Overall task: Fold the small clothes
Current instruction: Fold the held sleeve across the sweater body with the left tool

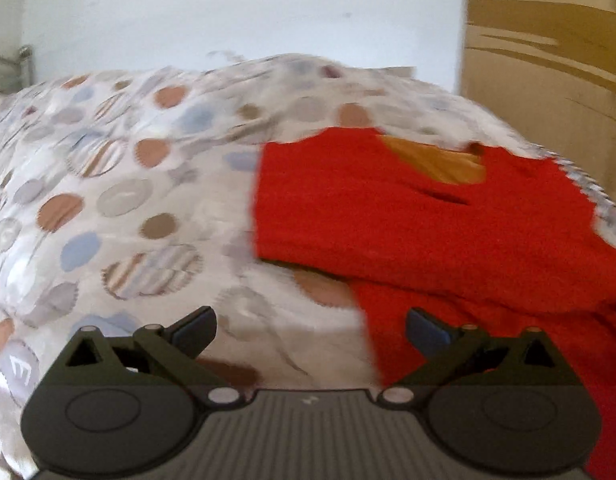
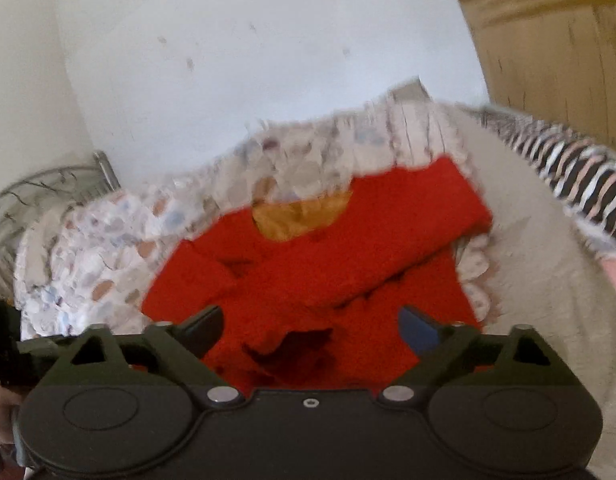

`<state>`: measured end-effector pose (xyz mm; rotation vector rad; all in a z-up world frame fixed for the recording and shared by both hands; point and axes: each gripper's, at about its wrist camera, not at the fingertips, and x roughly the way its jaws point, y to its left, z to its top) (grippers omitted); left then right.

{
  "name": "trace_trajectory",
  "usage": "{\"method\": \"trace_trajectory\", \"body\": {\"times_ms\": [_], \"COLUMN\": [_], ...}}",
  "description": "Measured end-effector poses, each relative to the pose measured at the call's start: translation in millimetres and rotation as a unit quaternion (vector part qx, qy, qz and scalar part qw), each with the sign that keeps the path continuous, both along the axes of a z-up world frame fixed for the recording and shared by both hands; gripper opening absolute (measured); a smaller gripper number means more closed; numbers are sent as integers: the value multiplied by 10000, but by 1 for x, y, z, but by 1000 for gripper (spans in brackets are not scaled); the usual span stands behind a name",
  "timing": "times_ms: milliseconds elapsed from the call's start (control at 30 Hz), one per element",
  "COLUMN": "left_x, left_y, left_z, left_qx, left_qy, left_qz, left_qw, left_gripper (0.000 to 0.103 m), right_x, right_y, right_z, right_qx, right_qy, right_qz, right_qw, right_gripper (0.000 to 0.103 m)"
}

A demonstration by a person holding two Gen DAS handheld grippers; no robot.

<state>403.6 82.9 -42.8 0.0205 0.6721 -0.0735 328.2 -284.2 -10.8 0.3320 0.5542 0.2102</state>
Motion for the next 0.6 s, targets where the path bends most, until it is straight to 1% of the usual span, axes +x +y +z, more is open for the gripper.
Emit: {"method": "trace_trajectory", "body": {"times_ms": [100,133,167,233,300,333,367,467,500,533,600], "left_x": [29,35,40,44,46,47,50,56,60,62,65], "left_y": [10,12,16,20,20,21,19,17,17,17,21], "left_z": [-15,-20,-25,-29,-28,-28,-29,-28,-27,-25,-21], "left_qx": [231,229,136,-25,-81,-89,-80,17,49,78,74], "left_qy": [117,147,106,-60,-221,-319,-384,-631,-682,-780,-967], "left_qz": [184,177,124,126,173,222,257,296,295,306,485], "left_qw": [9995,9995,9998,9999,9996,9992,9989,9976,9972,9964,9941], "left_gripper": [102,103,103,103,103,103,103,103,103,103,103], "right_x": [23,28,33,40,46,46,44,32,27,26,24], "right_y": [9,12,16,21,27,29,31,32,31,30,32], "right_z": [-15,-18,-22,-28,-29,-27,-22,-2,4,6,1], "right_qx": [-83,-154,-222,-293,-383,-454,-544,-906,-952,-948,-1034], "right_qy": [345,412,470,529,488,423,236,-570,-774,-845,-786], "right_qz": [-19,2,53,167,329,349,391,384,349,333,329], "right_qw": [9994,9990,9986,9980,9975,9975,9975,9935,9918,9913,9910], "right_gripper": [77,75,70,58,15,12,5,5,5,5,5]}}
